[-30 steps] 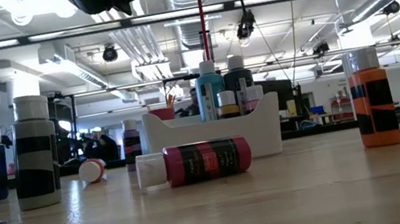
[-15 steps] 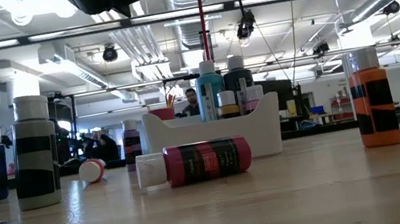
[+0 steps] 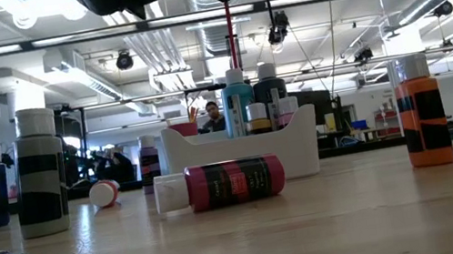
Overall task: Pick & Place Paint Supplies
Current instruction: Put the gold paint brush into the red cup
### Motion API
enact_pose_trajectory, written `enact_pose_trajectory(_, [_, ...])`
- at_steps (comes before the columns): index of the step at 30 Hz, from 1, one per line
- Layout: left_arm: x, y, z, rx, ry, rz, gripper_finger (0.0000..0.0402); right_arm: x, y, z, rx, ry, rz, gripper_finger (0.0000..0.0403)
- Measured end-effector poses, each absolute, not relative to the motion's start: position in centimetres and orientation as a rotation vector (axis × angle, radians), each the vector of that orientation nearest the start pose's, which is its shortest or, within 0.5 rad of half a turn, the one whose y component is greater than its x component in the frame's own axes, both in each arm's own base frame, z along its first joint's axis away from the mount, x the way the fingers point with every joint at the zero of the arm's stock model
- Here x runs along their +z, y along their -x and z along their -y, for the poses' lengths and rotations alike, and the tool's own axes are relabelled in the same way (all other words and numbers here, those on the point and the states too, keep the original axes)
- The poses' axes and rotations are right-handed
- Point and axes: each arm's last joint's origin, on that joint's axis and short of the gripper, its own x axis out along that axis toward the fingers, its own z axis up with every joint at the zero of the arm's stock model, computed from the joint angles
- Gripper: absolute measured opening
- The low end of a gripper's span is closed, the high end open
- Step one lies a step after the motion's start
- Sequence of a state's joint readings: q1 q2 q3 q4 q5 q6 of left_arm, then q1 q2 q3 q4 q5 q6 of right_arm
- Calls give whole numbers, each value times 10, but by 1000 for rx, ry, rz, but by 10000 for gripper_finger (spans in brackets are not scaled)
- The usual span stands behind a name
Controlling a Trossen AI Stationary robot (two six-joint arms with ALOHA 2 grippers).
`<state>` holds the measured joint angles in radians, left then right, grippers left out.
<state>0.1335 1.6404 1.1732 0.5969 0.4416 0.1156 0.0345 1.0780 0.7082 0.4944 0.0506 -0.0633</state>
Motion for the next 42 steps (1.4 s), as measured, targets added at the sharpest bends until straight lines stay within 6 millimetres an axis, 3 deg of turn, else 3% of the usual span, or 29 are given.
enact_pose_trajectory(5, [327,-371,-39,-299,-157,134,17,320,-226,-3,-117,45,66,71])
enact_pose_trajectory(12, [334,-360,-43,-142,-215,49,17,318,-199,2,-288,2,-72,134])
enact_pose_trajectory(21, [347,-330,-46,60,-302,-21,16,297,-169,10,-550,-109,-303,186])
enact_pose_trajectory(25, [337,-305,-53,161,-311,-35,16,286,-162,12,-671,-132,-356,196])
enact_pose_trajectory(31, [320,-274,-69,262,-245,89,16,269,-165,14,-741,-92,-338,200])
enact_pose_trajectory(36, [308,-259,-72,293,-252,171,17,264,-169,15,-763,-37,-320,188])
enact_pose_trajectory(42, [298,-250,-79,346,-258,155,16,266,-170,15,-781,-26,-292,170])
